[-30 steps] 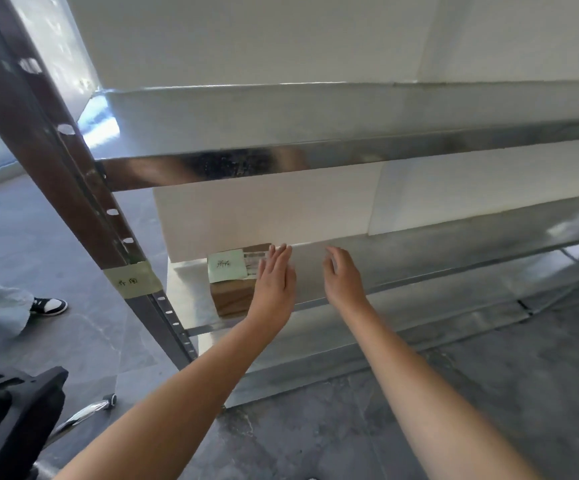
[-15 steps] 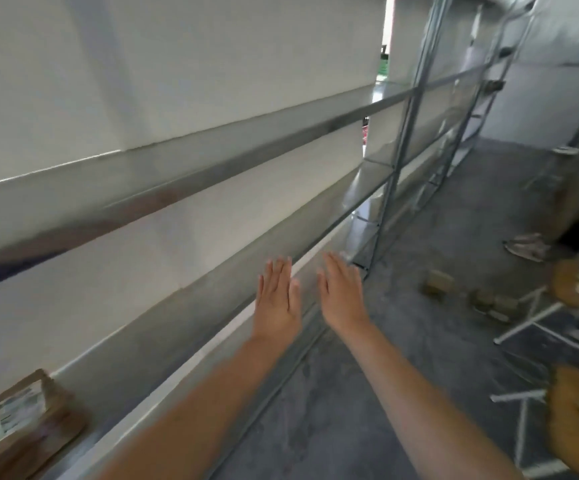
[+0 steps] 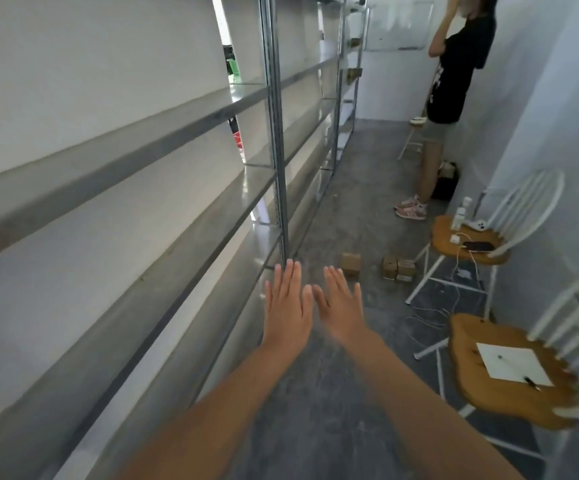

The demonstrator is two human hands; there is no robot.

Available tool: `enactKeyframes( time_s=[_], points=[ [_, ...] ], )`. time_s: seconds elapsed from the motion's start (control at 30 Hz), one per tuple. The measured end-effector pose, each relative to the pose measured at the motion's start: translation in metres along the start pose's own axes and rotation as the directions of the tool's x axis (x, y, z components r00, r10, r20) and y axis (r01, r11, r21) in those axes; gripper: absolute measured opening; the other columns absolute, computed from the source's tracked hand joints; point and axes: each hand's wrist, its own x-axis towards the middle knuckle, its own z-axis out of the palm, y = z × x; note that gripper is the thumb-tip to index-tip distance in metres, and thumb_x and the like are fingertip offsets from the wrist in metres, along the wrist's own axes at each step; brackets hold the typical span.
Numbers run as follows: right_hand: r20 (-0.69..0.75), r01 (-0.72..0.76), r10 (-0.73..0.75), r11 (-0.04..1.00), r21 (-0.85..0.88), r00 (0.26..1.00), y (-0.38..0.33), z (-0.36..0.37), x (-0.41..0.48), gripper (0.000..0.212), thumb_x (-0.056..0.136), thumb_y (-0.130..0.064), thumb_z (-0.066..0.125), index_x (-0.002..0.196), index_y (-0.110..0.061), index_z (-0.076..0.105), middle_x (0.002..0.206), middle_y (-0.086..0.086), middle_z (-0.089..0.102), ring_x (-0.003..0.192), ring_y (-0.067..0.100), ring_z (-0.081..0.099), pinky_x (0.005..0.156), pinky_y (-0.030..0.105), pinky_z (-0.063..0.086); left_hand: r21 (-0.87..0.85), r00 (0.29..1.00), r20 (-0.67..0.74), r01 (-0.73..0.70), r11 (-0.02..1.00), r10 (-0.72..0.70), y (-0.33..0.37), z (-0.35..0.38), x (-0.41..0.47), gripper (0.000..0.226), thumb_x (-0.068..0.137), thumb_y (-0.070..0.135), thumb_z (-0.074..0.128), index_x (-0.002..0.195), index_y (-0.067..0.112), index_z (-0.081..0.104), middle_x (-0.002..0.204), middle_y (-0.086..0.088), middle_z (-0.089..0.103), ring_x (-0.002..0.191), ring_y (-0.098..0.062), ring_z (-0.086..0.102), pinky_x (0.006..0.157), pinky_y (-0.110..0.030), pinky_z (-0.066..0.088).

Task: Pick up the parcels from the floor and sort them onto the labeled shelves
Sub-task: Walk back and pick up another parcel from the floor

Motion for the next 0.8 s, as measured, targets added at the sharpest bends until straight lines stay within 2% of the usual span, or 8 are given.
enactKeyframes(
  time_s=[0.13,0.27,0.43,0.53,0.7,0.8],
  points=[
    [-0.082,-0.089,0.087,0.996,-0.02,0.993,0.022,-0.019,0.032,0.062,0.109,-0.044,0.021,0.163,-0.015,0.012,0.172,-0.002,0.009,0.159,0.012,-0.001,0.127,0.047,-0.005,0.032,0.996,-0.02,-0.081,0.996,0.081,0.011,0.015,0.048,0.083,0.091,0.052,-0.003,0.161,0.012,0.014,0.17,-0.002,0.008,0.157,-0.015,-0.004,0.123,-0.032,-0.013],
    [-0.13,-0.169,0.162,0.985,-0.039,0.978,0.041,-0.025,0.07,0.061,0.108,-0.043,0.024,0.162,-0.016,0.014,0.172,-0.003,0.01,0.159,0.012,0.0,0.127,0.047,-0.004,0.033,0.998,0.017,-0.063,0.997,0.062,-0.012,0.036,0.098,0.059,0.108,0.036,0.019,0.16,0.01,0.017,0.17,-0.004,0.011,0.158,-0.017,-0.001,0.128,-0.038,-0.005],
    [-0.05,-0.242,0.238,0.963,-0.116,0.97,0.048,-0.013,0.13,0.062,0.108,-0.037,0.03,0.162,-0.013,0.011,0.172,0.001,0.009,0.159,0.016,0.0,0.128,0.049,0.003,-0.086,0.996,0.092,0.021,0.996,-0.013,-0.05,0.061,0.158,0.054,0.11,0.029,0.026,0.159,0.01,0.018,0.17,-0.005,0.013,0.158,-0.019,0.001,0.128,-0.04,0.0],
    [-0.043,-0.251,0.247,0.959,-0.133,0.968,0.039,-0.006,0.17,0.062,0.109,-0.037,0.03,0.162,-0.013,0.011,0.172,0.0,0.009,0.159,0.016,0.0,0.127,0.047,0.002,-0.102,0.992,0.122,-0.005,0.995,0.017,-0.068,0.065,0.201,0.053,0.11,0.028,0.025,0.159,0.01,0.018,0.17,-0.004,0.012,0.158,-0.019,0.001,0.128,-0.037,-0.003],
    [-0.076,-0.29,0.285,0.955,-0.064,0.956,0.028,0.003,0.221,0.06,0.109,-0.035,0.032,0.162,-0.015,0.014,0.171,-0.002,0.012,0.159,0.014,0.001,0.127,0.046,0.0,-0.078,0.983,0.171,-0.054,0.996,0.067,-0.094,0.07,0.264,0.054,0.11,0.028,0.025,0.16,0.011,0.019,0.17,-0.003,0.012,0.158,-0.018,0.001,0.126,-0.035,-0.004],
    [-0.068,-0.311,0.306,0.948,-0.071,0.949,0.032,0.007,0.24,0.06,0.109,-0.036,0.031,0.162,-0.015,0.014,0.171,-0.001,0.013,0.159,0.015,0.001,0.127,0.046,0.0,-0.073,0.971,0.232,-0.041,0.996,0.057,-0.105,0.081,0.285,0.054,0.11,0.03,0.023,0.16,0.011,0.017,0.17,-0.003,0.011,0.158,-0.017,0.0,0.126,-0.035,-0.006]
  ],
)
